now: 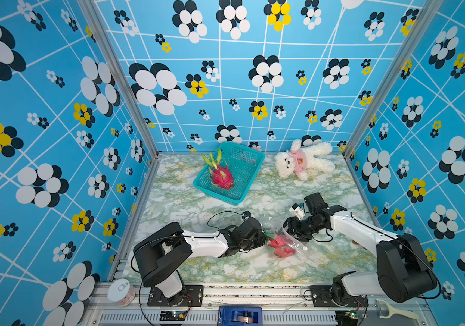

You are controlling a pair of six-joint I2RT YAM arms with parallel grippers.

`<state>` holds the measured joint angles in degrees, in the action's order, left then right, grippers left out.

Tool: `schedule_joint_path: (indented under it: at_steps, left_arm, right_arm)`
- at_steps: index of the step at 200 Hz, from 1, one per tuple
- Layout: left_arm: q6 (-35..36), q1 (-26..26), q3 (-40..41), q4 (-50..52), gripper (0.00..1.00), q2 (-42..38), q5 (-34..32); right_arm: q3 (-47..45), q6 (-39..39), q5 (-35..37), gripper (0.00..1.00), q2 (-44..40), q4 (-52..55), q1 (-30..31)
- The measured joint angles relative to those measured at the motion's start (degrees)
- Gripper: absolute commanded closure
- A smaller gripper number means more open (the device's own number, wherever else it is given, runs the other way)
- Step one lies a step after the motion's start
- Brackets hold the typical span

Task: Open the zip-top bag and take out the dragon fruit
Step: Adjust the zipper food storage bag at the center of the board.

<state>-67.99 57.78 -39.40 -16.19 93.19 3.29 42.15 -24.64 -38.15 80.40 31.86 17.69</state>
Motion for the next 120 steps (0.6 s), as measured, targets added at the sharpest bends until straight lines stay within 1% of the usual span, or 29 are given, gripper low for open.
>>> schedule_joint_path:
  at_steps: [28, 39, 48, 57, 87, 98, 103, 120]
  left_arm:
    - [0.5, 0.0, 0.0, -0.6, 1.0, 0.1, 0.3]
    - [1.2, -0.2, 0.0, -0.3, 1.0, -0.4, 0.5]
    - [1.8, -0.6, 0.0, 0.6, 1.0, -1.3, 1.0]
    - [2.8, -1.1, -0.3, 2.4, 1.0, -3.1, 1.5]
    - [6.0, -2.7, -3.8, 8.5, 1.0, -9.0, 3.2]
    - [7.5, -3.4, -6.7, 14.1, 1.0, -10.2, 4.1]
    - [8.2, -3.8, -8.0, 16.2, 1.0, -10.7, 4.5]
    - [9.2, -4.9, -10.8, 19.4, 1.0, -12.0, 5.6]
  right_arm:
    - [0.0, 0.0, -0.3, 0.27, 0.0, 0.1, 0.0]
    - [0.0, -0.2, -0.7, 0.23, 0.0, 0.1, 0.0]
    - [-0.2, -0.3, -1.2, 0.22, 0.0, 0.0, 0.0]
    - [-0.6, -0.8, -2.0, 0.19, -0.2, -0.1, 0.0]
    - [-3.0, -2.8, -5.6, 0.18, -2.3, -1.4, 0.0]
    - [-4.3, -4.2, -7.1, 0.18, -3.5, -3.7, 0.0]
    - [-4.9, -4.8, -7.7, 0.15, -4.0, -4.5, 0.0]
    - [-7.0, -6.8, -9.4, 0.15, -5.9, -7.8, 0.2]
